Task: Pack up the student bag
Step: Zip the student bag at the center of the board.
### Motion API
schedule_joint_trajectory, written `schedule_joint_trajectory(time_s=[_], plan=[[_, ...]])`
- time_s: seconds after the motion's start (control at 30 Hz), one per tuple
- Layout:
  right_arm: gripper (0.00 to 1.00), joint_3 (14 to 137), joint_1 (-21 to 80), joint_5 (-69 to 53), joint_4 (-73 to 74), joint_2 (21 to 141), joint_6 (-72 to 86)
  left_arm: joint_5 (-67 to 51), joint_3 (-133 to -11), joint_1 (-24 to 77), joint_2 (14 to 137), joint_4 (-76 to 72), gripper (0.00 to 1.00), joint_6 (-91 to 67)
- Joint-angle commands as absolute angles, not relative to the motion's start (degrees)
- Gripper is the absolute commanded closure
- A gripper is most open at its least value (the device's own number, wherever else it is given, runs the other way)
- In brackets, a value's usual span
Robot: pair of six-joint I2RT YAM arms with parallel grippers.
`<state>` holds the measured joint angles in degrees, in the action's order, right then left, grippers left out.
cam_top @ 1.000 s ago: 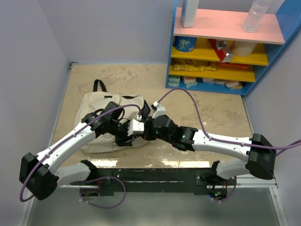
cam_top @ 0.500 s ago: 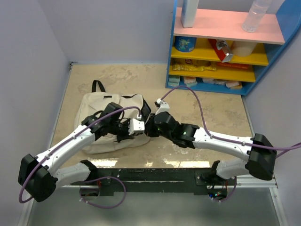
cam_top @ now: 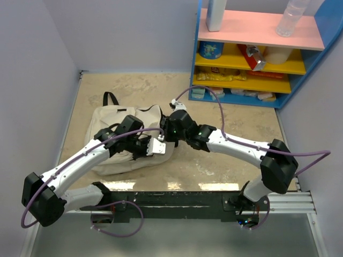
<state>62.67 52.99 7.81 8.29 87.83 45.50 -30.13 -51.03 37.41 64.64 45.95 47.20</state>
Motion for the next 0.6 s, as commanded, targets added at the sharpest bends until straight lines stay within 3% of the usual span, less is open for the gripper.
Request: schedule_joint_trajectory(time_s=[0.0, 0.3, 0.57], plan=[[1.0, 68.9, 46.77, 16.44, 4.57, 88.68, 41.4, -33.31, -51.59, 39.11, 63.98, 59.06, 1.0, 48.43], [1.0, 66.45, 43.86, 19.07, 5.8, 82.09, 39.47, -31.99, -51.42, 39.55, 64.42, 59.76, 1.0, 48.86], [1.0, 72.84, 38.5, 17.05, 5.1, 90.08, 37.45, -37.0, -53.0, 41.04, 61.98, 69.51, 1.0, 60.54]])
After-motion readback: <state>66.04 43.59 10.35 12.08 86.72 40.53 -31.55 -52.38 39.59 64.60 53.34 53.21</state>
